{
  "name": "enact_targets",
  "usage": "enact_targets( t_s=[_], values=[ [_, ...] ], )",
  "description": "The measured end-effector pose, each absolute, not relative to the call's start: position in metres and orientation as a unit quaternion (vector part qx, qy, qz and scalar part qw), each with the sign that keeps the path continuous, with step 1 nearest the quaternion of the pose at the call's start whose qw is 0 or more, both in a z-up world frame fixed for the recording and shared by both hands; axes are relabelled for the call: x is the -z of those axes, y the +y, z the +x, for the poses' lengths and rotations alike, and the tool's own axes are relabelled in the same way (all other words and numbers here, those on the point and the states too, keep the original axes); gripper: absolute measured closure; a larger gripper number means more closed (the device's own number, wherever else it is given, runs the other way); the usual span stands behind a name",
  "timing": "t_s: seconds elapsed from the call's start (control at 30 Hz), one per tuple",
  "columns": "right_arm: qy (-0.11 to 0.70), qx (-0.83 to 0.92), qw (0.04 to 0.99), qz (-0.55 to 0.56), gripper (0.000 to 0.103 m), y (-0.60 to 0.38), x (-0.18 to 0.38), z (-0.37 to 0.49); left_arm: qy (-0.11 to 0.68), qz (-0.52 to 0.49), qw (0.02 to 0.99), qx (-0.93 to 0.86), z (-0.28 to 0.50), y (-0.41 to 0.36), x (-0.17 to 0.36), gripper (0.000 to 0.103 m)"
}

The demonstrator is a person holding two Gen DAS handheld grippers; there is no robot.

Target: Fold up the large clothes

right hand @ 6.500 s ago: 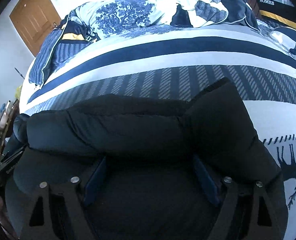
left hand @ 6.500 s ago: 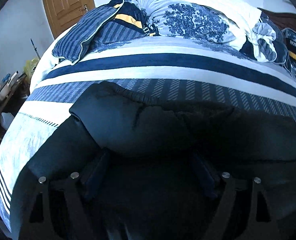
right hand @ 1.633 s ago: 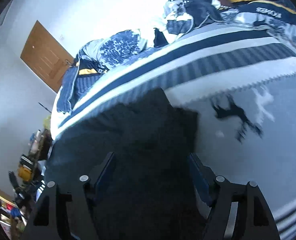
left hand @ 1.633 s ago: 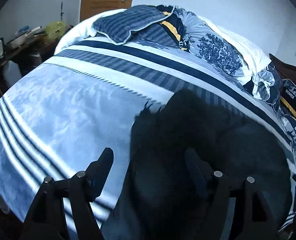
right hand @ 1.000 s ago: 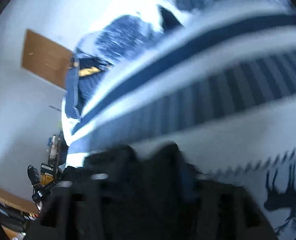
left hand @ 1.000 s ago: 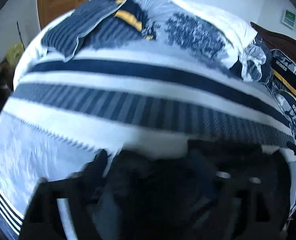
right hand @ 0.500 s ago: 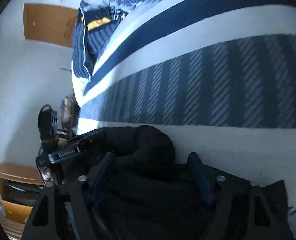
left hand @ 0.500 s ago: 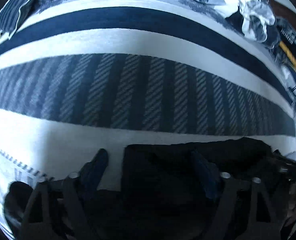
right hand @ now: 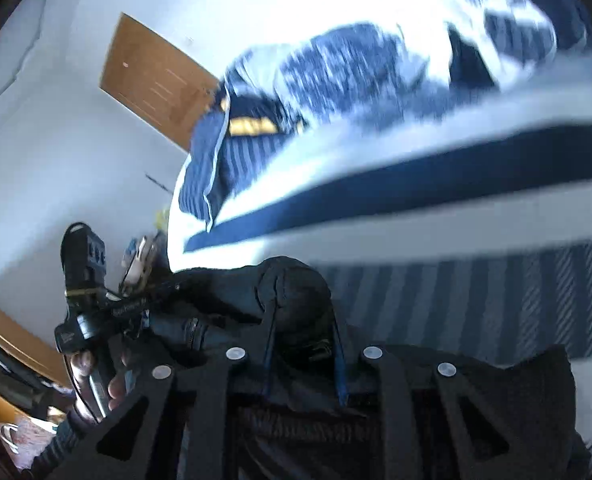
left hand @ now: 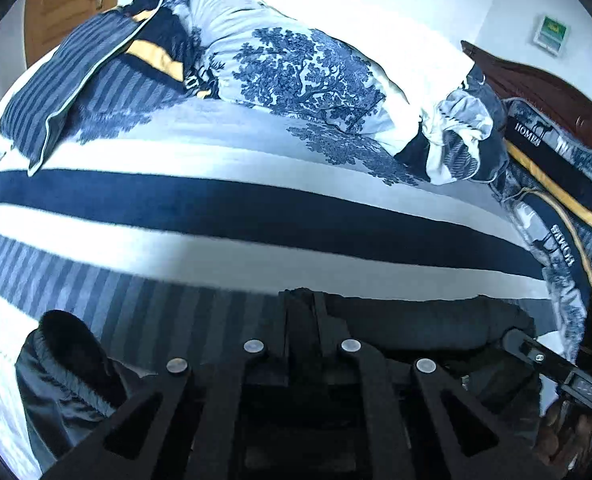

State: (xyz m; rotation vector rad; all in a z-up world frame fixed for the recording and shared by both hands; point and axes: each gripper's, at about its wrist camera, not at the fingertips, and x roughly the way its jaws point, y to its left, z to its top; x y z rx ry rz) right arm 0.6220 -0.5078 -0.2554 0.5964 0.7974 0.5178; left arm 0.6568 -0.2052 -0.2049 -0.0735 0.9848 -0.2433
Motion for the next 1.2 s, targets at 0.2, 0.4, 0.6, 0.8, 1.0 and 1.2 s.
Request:
enact_targets(
  t_s=[0.2, 0.4, 0.6, 0.8, 1.0, 1.2],
  values=[
    [0.404, -0.175, 0.828, 0.348, 0.065, -0.555, 0.285, 0.627, 0.497, -0.032, 0.865, 0.051, 0.682, -0.179, 0.224, 0.085],
    [0.411, -0.1, 0.844, 0.33, 0.022, -0.606, 0.264, 0.61, 0.398, -0.028, 0.917, -0.003, 0.654, -0.118, 0.168, 0.021],
    [0.494, -0.083, 0.783, 0.369, 0.026, -0.627, 0.328, 0.605, 0.482, -0.025, 0.873, -0.072, 0.647, -0.04, 0.219, 0.021],
    [0.508, -0.123, 0.755, 0.397, 0.07, -0.613, 0.362, 0.605, 0.529, -0.121, 0.837, -0.074, 0.642, -0.01, 0.268, 0.049],
    [0.463, -0.12, 0.799, 0.365, 0.097, -0.613, 0.328, 0.601, 0.531, -0.109, 0.839, -0.053, 0.641, -0.036, 0.279, 0.103],
    [0.46, -0.084, 0.825, 0.317, 0.099, -0.606, 0.316, 0.607, 0.502, -0.115, 0.848, -0.128, 0.629, -0.013, 0.289, 0.103]
  ],
)
